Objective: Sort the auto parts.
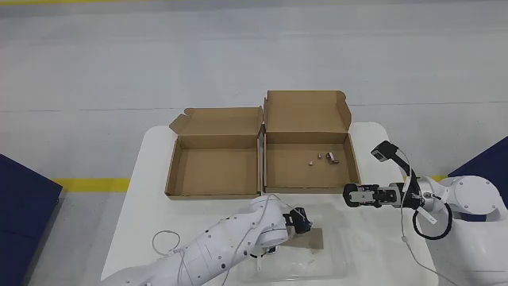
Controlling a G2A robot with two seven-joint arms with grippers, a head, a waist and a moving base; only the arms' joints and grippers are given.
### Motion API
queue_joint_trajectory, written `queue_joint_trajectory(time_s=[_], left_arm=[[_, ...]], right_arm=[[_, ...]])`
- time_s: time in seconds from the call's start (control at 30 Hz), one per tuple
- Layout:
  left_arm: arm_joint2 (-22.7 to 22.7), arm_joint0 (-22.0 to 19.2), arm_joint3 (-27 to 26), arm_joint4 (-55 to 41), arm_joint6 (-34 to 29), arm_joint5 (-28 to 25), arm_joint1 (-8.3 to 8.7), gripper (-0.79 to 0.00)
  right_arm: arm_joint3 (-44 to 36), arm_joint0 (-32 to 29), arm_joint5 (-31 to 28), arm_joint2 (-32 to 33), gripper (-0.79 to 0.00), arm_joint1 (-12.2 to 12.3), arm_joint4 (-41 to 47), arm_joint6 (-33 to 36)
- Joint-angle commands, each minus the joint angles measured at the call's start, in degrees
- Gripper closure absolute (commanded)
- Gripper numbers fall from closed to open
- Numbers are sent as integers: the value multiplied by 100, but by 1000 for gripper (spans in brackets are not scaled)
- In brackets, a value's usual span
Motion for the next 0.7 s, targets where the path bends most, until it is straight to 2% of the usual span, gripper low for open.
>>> queue_joint_trajectory(time_s=[0.0, 0.27, 0.5, 0.67], left_arm=[[-15, 12, -29, 30, -13, 20, 0, 0], [-193, 90, -444, -16, -194, -53, 74, 0], [-497, 312, -1314, -64, -592, -78, 299, 0], [-475, 343, -1933, -99, -736, 64, 502, 0]], right_arm=[[0, 0, 0, 0, -785, 0, 0, 0], [0, 0, 0, 0, -785, 0, 0, 0], [0, 0, 0, 0, -785, 0, 0, 0], [0, 0, 0, 0, -785, 0, 0, 0]])
